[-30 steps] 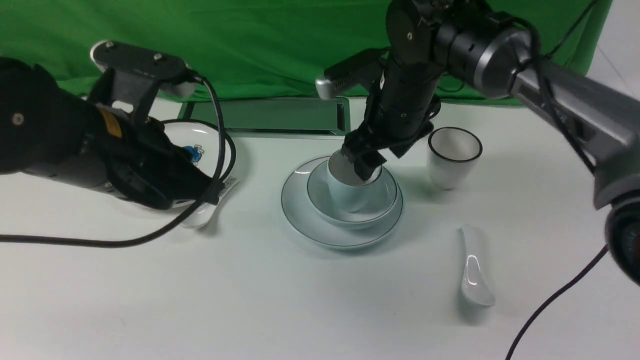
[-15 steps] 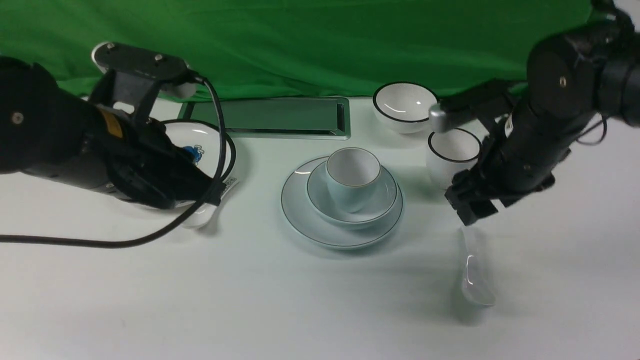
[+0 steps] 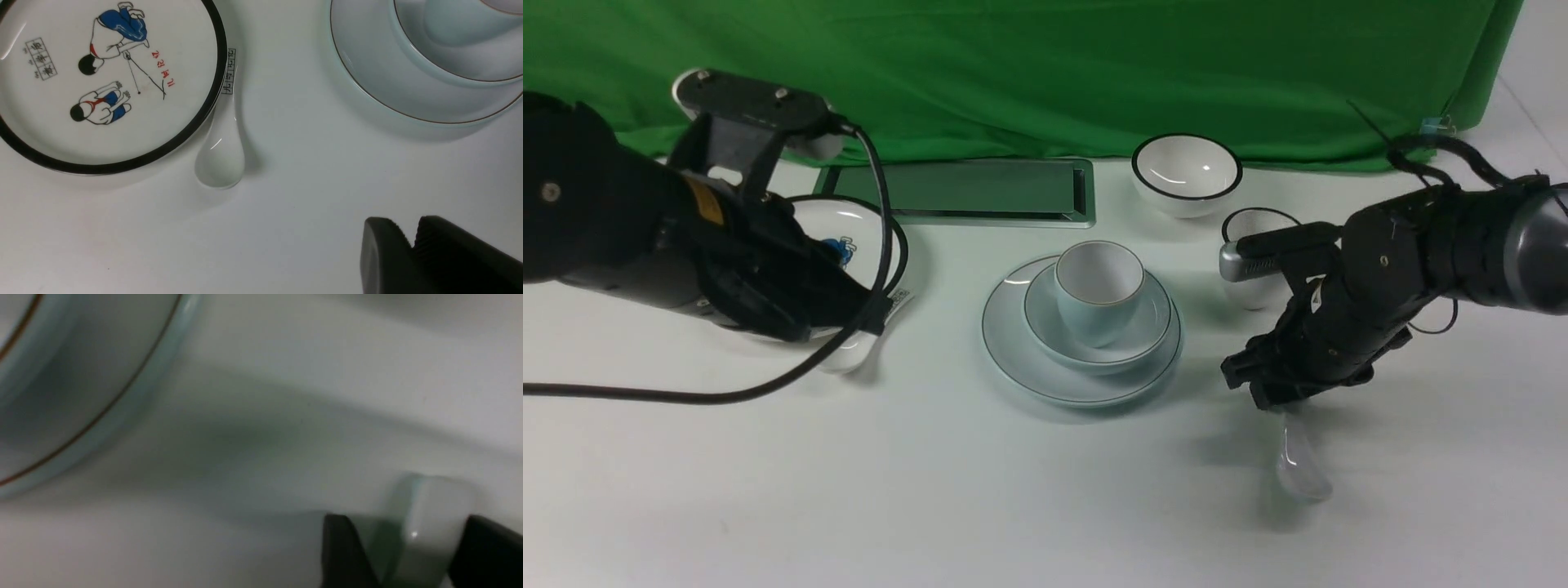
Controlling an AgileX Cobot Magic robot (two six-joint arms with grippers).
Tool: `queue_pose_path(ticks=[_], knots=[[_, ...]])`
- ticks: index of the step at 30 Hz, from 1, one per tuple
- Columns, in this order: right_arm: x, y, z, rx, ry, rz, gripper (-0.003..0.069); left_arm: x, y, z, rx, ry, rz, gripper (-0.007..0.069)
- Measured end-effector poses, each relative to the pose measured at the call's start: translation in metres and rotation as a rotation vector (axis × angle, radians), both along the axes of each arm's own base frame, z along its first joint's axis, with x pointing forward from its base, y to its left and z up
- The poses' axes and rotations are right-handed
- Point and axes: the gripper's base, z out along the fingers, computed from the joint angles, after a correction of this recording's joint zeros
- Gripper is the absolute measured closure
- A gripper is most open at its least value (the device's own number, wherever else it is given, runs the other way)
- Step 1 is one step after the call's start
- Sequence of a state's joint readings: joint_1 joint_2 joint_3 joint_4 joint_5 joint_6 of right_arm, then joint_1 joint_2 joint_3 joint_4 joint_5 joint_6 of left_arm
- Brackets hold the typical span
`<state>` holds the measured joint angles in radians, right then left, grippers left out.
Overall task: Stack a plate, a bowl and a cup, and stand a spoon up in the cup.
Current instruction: Use the right arm to grab a blue soup spoon, then use the right arm to put the blue soup spoon into the blue teacup in the middle
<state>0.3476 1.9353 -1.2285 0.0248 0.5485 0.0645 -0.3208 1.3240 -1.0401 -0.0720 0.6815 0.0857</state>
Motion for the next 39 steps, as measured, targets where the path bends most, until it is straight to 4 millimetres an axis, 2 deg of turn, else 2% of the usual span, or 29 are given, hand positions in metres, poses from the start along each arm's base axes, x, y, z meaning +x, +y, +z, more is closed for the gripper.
queue_pose_path(ticks=[2, 3, 5, 6, 9, 11, 12, 13, 15, 16, 18, 23, 24, 25, 28, 36, 39], knots=[[-0.002, -0.001, 0.007, -0.009, 0.009, 0.020, 0.0480, 0.000, 0.000, 0.000, 0.007, -0.004, -0.010, 0.0562], [-0.002, -0.001, 0.010, -0.009, 0.009, 0.027, 0.0496, 0.000, 0.000, 0.000, 0.007, -0.004, -0.010, 0.0562], [-0.001, 0.003, 0.042, 0.027, -0.038, 0.069, 0.0484, 0.001, 0.000, 0.001, 0.009, -0.014, -0.015, 0.0562], [0.000, 0.004, 0.047, 0.031, -0.049, 0.078, 0.0484, 0.001, 0.000, 0.001, 0.009, -0.014, -0.015, 0.0562], [0.006, 0.012, 0.111, 0.151, -0.251, 0.128, 0.0484, 0.001, 0.000, 0.001, 0.007, -0.023, -0.015, 0.0562], [0.009, 0.015, 0.139, 0.211, -0.384, 0.136, 0.0484, 0.001, 0.000, 0.001, 0.006, -0.027, -0.014, 0.0562], [0.009, 0.016, 0.141, 0.217, -0.399, 0.136, 0.0484, 0.002, 0.000, 0.001, 0.005, -0.028, -0.014, 0.0562], [0.012, 0.017, 0.157, 0.257, -0.511, 0.129, 0.0484, 0.002, 0.000, 0.001, 0.005, -0.029, -0.014, 0.0562], [0.017, 0.021, 0.165, 0.299, -0.630, 0.112, 0.0484, 0.002, 0.000, 0.001, 0.005, -0.030, -0.014, 0.0562], [0.018, 0.022, 0.165, 0.302, -0.640, 0.109, 0.0484, 0.002, 0.000, 0.001, 0.005, -0.030, -0.014, 0.0562], [0.020, 0.033, 0.162, 0.382, -0.764, 0.059, 0.0484, 0.002, 0.000, 0.001, 0.005, -0.030, -0.014, 0.0562], [0.010, 0.075, 0.147, 0.471, -1.022, 0.112, 0.0484, 0.003, -0.001, 0.002, 0.000, -0.044, -0.013, 0.0562], [0.010, 0.078, 0.145, 0.466, -1.029, 0.121, 0.0484, 0.003, -0.001, 0.002, 0.000, -0.045, -0.013, 0.0562], [0.007, 0.090, 0.139, 0.459, -1.090, 0.161, 0.0484, 0.003, -0.001, 0.002, -0.001, -0.048, -0.012, 0.0562], [0.006, 0.112, 0.118, 0.423, -1.130, 0.236, 0.0484, 0.003, -0.001, 0.003, -0.002, -0.051, -0.012, 0.0562], [0.013, 0.124, 0.072, 0.363, -1.057, 0.275, 0.0484, 0.003, -0.001, 0.003, -0.003, -0.054, -0.012, 0.0562], [0.013, 0.124, 0.066, 0.354, -1.024, 0.281, 0.0484, 0.003, -0.001, 0.003, -0.003, -0.053, -0.012, 0.0562]])
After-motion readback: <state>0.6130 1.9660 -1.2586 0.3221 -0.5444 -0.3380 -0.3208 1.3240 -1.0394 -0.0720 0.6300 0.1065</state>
